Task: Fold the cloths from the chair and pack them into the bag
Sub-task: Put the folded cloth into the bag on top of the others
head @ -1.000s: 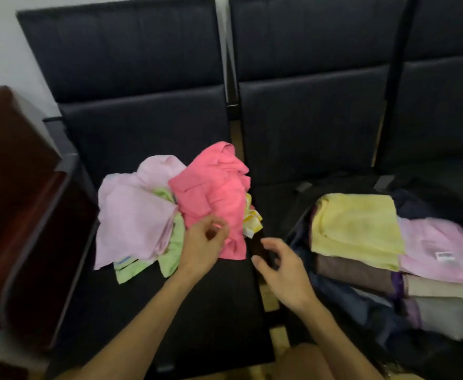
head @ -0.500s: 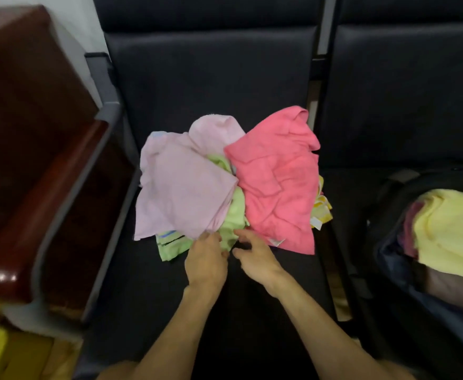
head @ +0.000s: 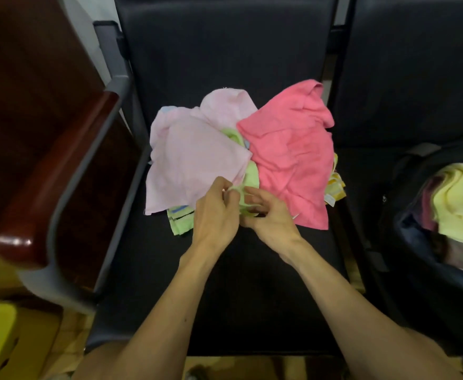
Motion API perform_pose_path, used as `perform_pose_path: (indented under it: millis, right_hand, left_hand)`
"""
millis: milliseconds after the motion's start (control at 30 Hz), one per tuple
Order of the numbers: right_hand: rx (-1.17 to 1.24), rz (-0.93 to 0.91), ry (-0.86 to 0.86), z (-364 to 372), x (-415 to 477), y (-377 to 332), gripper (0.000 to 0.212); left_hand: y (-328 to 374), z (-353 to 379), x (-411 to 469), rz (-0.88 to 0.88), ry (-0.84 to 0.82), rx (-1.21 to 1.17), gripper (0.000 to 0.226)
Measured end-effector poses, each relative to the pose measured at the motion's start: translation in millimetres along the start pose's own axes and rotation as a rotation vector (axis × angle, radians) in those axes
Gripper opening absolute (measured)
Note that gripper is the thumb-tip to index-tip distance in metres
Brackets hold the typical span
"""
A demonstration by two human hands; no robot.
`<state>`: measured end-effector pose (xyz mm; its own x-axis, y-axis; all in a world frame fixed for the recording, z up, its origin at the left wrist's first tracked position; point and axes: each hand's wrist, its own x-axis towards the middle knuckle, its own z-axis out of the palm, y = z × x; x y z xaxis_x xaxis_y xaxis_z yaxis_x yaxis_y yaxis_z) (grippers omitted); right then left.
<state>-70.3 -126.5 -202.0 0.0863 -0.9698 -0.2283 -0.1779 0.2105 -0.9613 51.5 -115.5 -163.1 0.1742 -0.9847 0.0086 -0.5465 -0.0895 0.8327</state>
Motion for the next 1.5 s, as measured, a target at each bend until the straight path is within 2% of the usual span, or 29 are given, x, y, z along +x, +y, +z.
perform_pose_path:
  millis: [67, 200, 300, 467, 600, 700, 833, 933, 1000, 1133, 1333, 1500]
  right_hand:
    - [-0.020, -0.090, 0.001, -3.0, -10.4, -5.6, 0.064]
    - [-0.204, -0.220, 0.129, -12.3, -37.3, -21.9, 0.019]
    - [-0.185, -0.277, 0.152, -17.5, -66.6, -33.5, 0.006]
    - [-0.083, -0.353, 0.145, -25.4, -117.7, -57.6, 0.016]
    - [-0.078, -0.416, 0.184, -40.5, -145.6, -84.6, 0.022]
    - [-0.178, -0.495, 0.230, -54.0, -161.5, -116.2, 0.020]
    - [-0.361, -0.683, 0.325, -68.0, -182.3, -176.8, 0.016]
    - [-0.502, -0.851, 0.404, -76.2, -206.0, -223.0, 0.013]
    - [-0.582, -0.897, 0.429, -81.2, -221.2, -246.8, 0.010]
    - [-0.680, -0.986, 0.483, -92.9, -257.8, -288.3, 0.010]
    - [-0.693, -1.134, 0.584, -104.2, -306.9, -357.5, 0.013]
    - [-0.660, -1.166, 0.665, -105.5, -350.8, -407.2, 0.017]
  left_hand:
    - [13.9, -15.3, -7.1, 0.027, -0.013, -0.211, 0.014]
    - [32.7, -38.4, -22.2, 0.046, 0.013, -0.520, 0.014]
    - [40.5, -48.7, -29.9, 0.078, 0.078, -0.615, 0.013]
    - [56.5, -57.4, -49.2, 0.213, 0.018, -0.647, 0.013]
    - [76.2, -70.1, -65.3, 0.255, 0.003, -0.703, 0.017]
    - [96.1, -83.8, -78.6, 0.276, -0.013, -0.752, 0.017]
    - [135.5, -104.6, -96.6, 0.424, -0.094, -0.713, 0.010]
    - [172.0, -124.5, -115.1, 0.530, -0.157, -0.655, 0.022]
    - [193.5, -139.2, -123.5, 0.599, -0.183, -0.601, 0.030]
    - [237.6, -173.7, -143.4, 0.705, -0.152, -0.467, 0.029]
    - [306.0, -227.5, -169.1, 0.803, -0.099, -0.404, 0.018]
    - [344.6, -263.5, -199.3, 0.756, -0.144, -0.578, 0.019]
